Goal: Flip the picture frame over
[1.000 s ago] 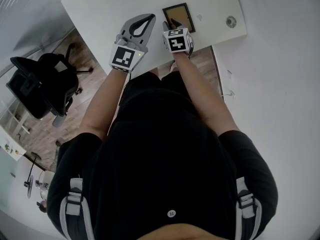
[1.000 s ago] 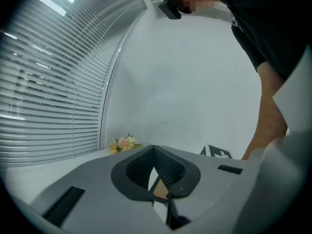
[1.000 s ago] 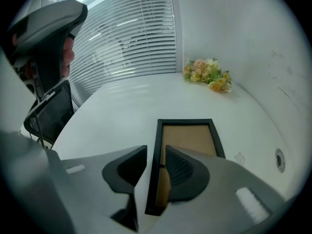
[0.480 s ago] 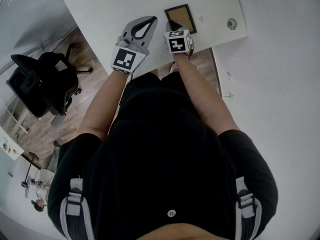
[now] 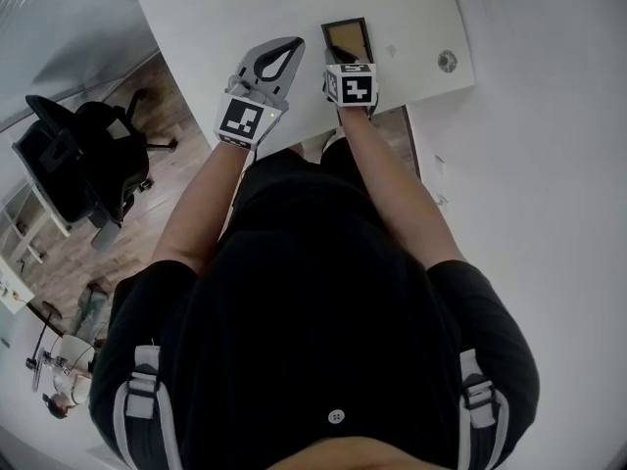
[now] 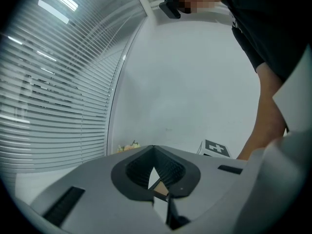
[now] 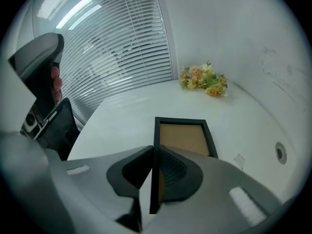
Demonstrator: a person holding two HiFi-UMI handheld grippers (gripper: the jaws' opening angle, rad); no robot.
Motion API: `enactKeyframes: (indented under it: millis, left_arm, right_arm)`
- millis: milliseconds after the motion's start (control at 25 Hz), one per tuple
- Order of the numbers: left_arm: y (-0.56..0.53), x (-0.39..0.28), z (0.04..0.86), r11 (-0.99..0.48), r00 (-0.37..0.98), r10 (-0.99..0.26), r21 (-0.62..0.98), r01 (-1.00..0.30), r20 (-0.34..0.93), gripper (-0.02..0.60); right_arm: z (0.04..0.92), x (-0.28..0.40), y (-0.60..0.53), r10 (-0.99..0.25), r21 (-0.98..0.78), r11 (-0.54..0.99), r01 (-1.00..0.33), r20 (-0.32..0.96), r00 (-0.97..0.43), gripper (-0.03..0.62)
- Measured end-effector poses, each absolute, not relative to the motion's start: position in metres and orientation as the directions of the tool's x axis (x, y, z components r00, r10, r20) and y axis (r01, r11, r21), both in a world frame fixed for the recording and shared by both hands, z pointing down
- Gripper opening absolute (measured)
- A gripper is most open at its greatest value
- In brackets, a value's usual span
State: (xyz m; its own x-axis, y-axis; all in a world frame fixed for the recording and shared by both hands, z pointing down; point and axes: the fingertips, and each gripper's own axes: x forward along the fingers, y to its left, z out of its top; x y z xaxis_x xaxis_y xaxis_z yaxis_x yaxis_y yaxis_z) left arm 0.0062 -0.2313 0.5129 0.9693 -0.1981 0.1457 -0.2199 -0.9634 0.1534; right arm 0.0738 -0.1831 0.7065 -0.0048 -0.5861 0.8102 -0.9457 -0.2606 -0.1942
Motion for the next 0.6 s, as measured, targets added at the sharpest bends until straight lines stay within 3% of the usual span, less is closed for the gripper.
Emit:
enactKeyframes:
  millis: [600]
  left_arm:
    - [-0.233, 0.002, 0.495, -0.929, 0.925, -0.349, 0.077, -0.362, 0.150, 0.006]
  right_arm:
    - [0.685, 0.066, -0.184, -0.640, -0.419, -0.199, -0.886, 0.740, -0.206, 0.051]
